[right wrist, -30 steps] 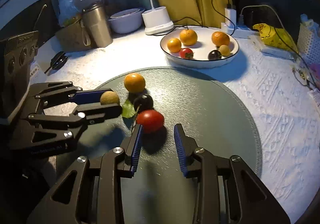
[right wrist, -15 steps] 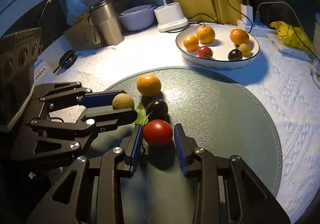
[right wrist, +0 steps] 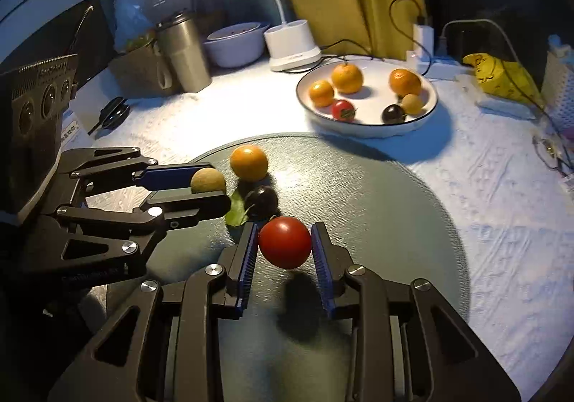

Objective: Organize fruits
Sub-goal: 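Grasp a red cherry tomato with the right tool while the left tool holds its fruit, then carry both held fruits up and over the white plate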

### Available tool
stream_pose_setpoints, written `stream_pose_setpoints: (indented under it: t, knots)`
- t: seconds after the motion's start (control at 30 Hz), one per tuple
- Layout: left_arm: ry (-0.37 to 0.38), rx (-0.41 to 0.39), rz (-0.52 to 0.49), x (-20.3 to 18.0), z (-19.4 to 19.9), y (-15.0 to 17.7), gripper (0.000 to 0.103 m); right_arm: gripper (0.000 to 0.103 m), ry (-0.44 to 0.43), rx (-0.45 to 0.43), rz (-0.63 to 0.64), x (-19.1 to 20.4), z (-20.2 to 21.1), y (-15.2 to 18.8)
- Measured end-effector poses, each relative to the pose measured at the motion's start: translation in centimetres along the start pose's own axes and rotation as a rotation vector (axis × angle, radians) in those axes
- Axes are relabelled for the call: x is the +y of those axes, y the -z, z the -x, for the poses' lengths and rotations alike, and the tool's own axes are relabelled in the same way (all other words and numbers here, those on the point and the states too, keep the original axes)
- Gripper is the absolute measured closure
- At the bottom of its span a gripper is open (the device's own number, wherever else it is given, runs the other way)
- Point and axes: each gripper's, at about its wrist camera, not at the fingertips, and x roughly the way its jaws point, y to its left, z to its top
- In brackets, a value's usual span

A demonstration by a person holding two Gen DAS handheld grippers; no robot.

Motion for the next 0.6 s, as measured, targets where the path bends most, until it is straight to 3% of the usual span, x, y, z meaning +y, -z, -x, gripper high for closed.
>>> stream_pose_setpoints:
  t: [0.6]
  knots:
    - [-0.019,-0.033,-0.014,1.9,-1.0,-3.6,0.074,0.070,0.079,-0.052,0.030,-1.5,0.0,-3.9]
